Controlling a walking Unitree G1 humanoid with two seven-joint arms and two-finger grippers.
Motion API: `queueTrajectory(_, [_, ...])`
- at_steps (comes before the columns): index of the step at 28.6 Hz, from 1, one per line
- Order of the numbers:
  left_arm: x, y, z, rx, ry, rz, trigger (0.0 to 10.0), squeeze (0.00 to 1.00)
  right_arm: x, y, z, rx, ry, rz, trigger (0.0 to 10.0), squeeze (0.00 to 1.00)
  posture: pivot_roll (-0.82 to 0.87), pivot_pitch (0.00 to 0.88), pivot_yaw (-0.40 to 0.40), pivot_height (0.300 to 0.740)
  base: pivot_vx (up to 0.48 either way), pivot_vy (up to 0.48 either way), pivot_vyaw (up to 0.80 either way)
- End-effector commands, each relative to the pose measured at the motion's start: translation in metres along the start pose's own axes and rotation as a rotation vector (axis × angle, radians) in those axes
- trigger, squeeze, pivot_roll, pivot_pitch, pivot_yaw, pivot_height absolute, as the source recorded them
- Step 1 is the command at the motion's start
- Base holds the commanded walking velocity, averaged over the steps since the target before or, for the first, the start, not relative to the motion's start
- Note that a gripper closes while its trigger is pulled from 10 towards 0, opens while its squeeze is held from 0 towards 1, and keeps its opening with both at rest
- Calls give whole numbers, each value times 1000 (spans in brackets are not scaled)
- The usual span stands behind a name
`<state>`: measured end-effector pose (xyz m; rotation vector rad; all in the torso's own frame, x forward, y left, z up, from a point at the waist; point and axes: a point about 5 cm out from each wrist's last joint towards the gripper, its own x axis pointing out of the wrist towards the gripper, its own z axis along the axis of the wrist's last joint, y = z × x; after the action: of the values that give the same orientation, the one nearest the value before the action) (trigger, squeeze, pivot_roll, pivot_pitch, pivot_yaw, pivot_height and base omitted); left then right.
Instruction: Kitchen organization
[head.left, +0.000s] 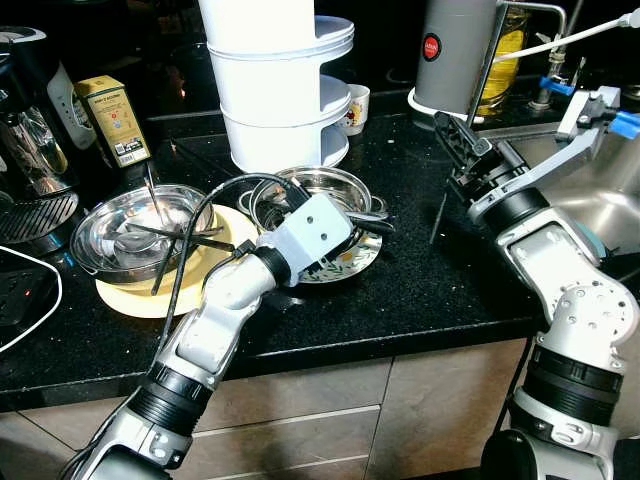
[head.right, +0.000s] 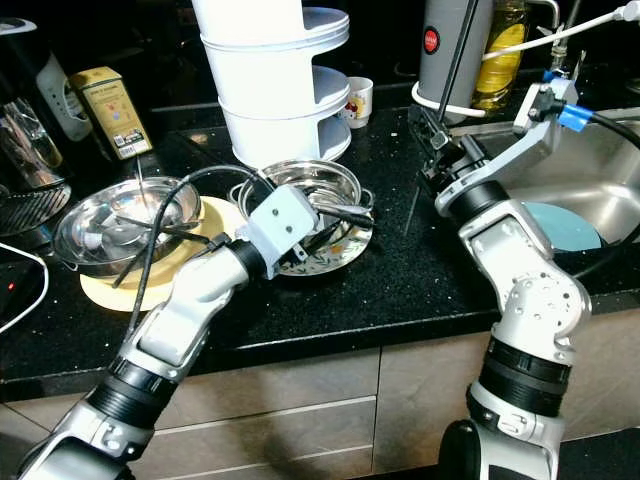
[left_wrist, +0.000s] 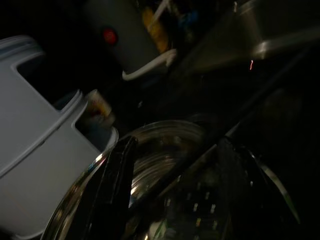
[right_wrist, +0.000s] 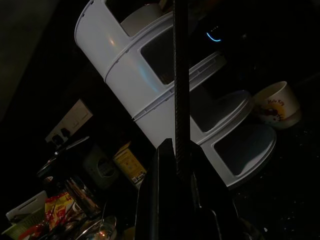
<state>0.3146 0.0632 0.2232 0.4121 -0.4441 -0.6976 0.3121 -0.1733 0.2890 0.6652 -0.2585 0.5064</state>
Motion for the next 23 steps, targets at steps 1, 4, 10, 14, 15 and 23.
queueTrajectory(1, [2,2,16,-150,-84,-8,10000,0,2,2,-3,6,13,9,10000,0,-68,0,35,740,0,0,0])
queueTrajectory(4, [2,3,30,-273,-160,-31,10000,0,2,2,-3,6,13,10,10000,0,-67,0,36,740,0,0,0])
queueTrajectory(10, [0,2,37,-272,-168,-88,10000,0,2,2,-4,5,14,11,10000,0,-65,0,35,740,0,0,0])
queueTrajectory(14, [-2,6,34,-196,-119,-84,10000,0,2,2,-4,6,15,12,10000,0,-65,0,34,740,0,0,0])
queueTrajectory(15, [-3,8,32,-160,-97,-74,10000,0,2,2,-4,6,16,13,10000,0,-65,0,34,740,0,0,0])
queueTrajectory(23, [-11,26,15,203,89,-45,10000,0,2,3,-4,6,15,13,10000,0,-65,0,35,740,0,0,0])
